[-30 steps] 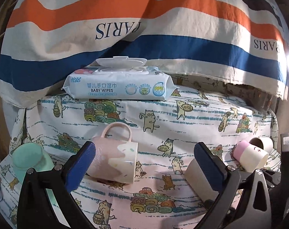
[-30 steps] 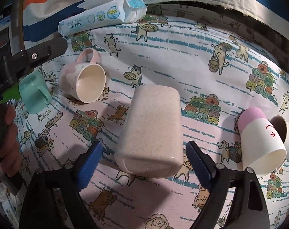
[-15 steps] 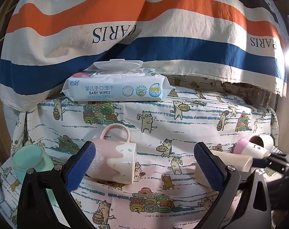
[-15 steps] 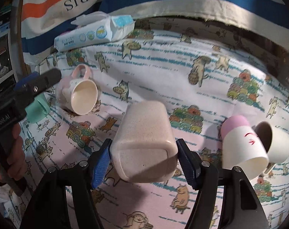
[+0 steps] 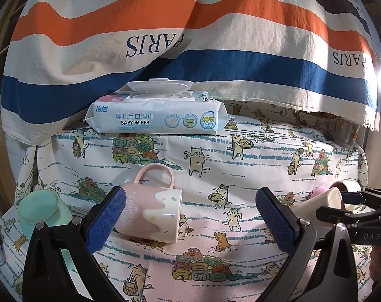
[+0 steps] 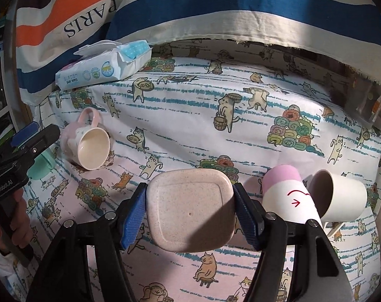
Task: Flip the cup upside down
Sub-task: 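Rotate the held beige cup with the right gripper until its opening faces down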
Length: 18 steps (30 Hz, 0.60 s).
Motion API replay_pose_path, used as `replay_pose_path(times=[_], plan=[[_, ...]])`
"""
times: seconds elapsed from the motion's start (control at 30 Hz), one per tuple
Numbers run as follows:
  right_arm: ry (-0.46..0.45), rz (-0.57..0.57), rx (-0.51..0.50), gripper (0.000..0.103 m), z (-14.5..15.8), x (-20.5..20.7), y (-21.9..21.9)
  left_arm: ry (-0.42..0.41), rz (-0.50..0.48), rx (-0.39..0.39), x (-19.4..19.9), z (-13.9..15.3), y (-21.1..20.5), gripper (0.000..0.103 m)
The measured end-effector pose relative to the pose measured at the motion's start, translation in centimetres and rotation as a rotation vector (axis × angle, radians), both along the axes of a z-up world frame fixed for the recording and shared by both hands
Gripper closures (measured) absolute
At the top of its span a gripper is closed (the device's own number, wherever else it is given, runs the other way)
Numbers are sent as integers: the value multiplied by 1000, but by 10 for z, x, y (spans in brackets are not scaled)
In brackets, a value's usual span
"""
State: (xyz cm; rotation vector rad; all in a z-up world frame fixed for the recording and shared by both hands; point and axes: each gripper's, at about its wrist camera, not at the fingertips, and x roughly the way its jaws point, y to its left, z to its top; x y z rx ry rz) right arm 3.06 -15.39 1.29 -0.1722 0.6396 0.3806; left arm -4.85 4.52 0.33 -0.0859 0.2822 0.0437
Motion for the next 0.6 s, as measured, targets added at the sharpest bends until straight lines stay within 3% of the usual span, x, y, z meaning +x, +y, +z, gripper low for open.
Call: replay_pose_path(times=[0.6], plan=[[-6, -10, -6, 35, 7, 7, -1, 1, 5, -13, 0, 1, 2, 1]])
